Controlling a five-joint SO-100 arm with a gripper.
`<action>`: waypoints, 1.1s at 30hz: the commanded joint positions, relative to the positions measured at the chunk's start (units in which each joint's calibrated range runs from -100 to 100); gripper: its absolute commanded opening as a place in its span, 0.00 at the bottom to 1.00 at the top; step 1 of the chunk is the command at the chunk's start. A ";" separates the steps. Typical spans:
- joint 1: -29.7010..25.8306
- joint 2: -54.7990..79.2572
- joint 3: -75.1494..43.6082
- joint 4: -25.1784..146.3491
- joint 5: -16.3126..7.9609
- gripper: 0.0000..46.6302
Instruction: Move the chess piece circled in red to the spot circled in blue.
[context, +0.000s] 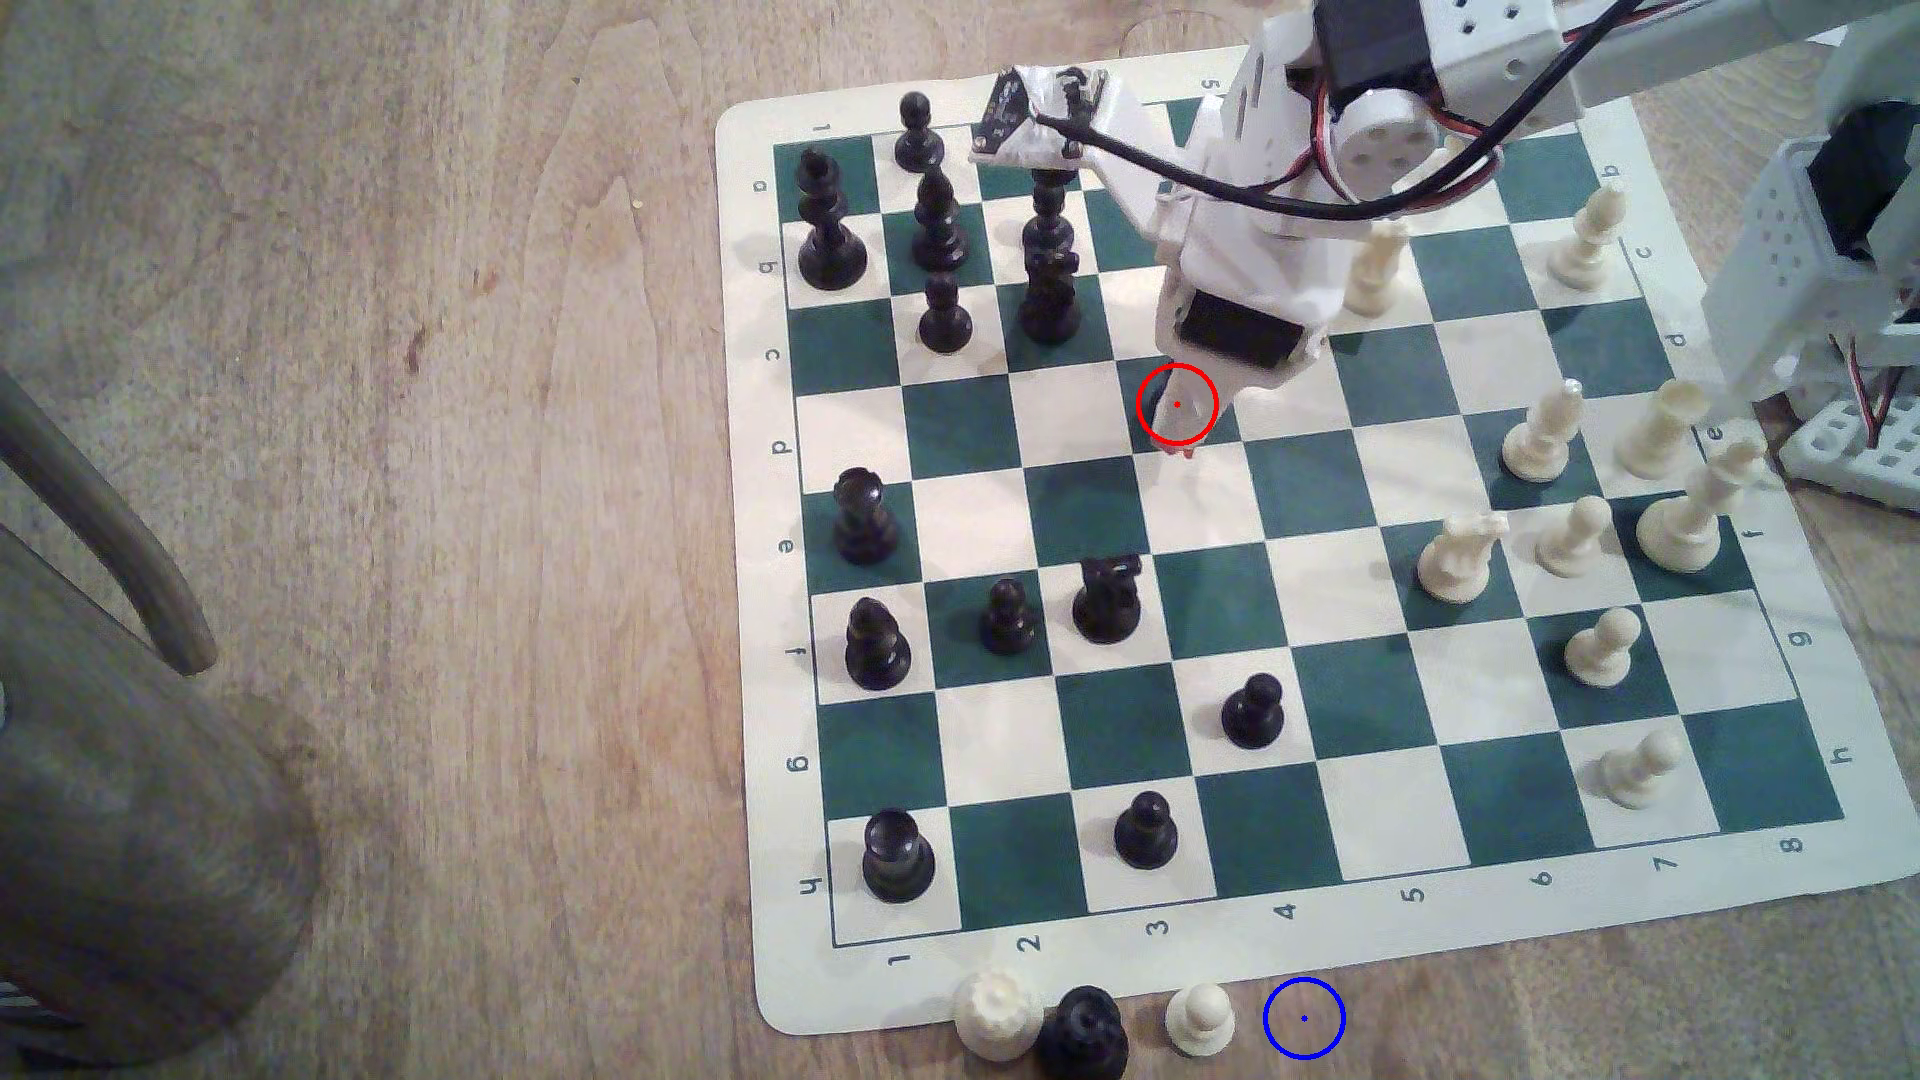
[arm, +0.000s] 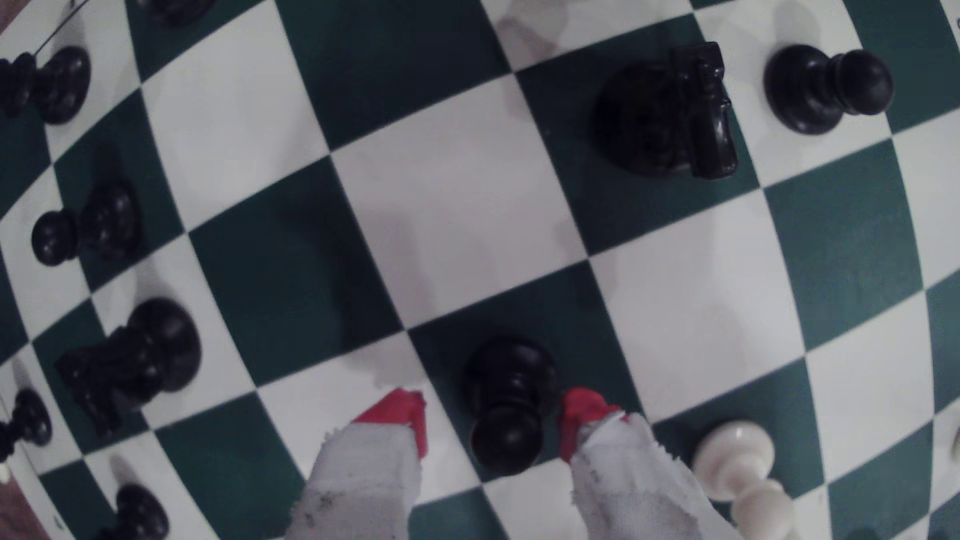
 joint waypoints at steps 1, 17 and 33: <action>0.54 -0.98 -4.12 -0.96 -0.49 0.30; -0.71 -3.53 -4.03 -0.06 -0.73 0.08; -12.84 -12.19 -20.71 13.46 -5.32 0.07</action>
